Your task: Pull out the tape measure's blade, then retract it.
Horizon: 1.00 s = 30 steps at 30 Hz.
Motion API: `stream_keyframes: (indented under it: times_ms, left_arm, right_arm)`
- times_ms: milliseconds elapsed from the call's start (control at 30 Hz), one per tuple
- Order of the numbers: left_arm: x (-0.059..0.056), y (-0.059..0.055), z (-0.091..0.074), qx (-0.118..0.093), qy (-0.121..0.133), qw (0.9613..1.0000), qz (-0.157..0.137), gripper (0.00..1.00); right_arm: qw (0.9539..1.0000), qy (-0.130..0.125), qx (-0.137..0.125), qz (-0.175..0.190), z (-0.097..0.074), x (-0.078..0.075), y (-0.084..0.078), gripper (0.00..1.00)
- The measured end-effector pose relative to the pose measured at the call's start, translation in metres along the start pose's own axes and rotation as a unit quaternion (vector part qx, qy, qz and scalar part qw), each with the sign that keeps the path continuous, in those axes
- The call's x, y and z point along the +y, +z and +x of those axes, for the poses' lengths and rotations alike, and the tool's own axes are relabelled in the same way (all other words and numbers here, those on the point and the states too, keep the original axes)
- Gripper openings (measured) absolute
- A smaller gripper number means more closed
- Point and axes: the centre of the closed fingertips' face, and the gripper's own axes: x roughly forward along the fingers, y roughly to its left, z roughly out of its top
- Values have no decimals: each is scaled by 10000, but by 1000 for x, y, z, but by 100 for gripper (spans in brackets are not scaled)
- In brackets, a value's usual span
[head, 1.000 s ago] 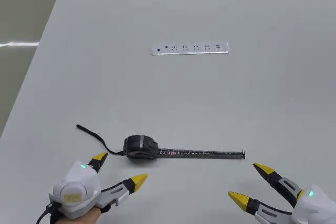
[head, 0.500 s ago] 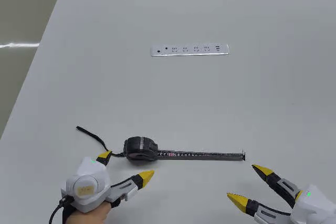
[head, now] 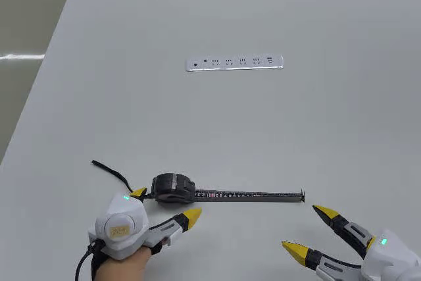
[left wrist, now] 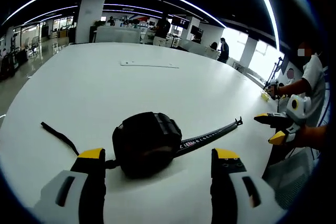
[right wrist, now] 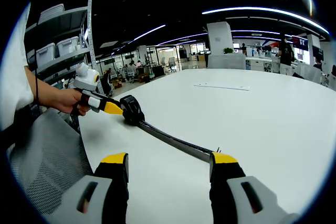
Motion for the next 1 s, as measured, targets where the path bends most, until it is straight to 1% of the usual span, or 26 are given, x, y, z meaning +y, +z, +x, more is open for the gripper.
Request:
stream_keyframes:
  times_ms: [267,367,567,633,767,1000]
  left_arm:
    - [-3,0,7,27,20,9999,-161,81]
    - [-3,-1,9,50,64,9998,-204,81]
    - [-2,-2,11,36,152,9990,-424,81]
    - [-2,-2,13,68,182,9984,-524,81]
    - [-2,1,14,49,213,9983,-537,81]
    - [-2,2,17,13,264,9976,-647,81]
  right_arm:
    - [10000,6,-9,16,3,-1,0,62]
    - [10000,10,-7,11,3,-2,1,62]
    - [10000,3,-12,5,4,-4,2,62]
    - [10000,9,-13,14,5,-5,1,62]
    - [10000,2,-27,17,5,-6,3,62]
    - [10000,6,-14,6,5,-6,2,62]
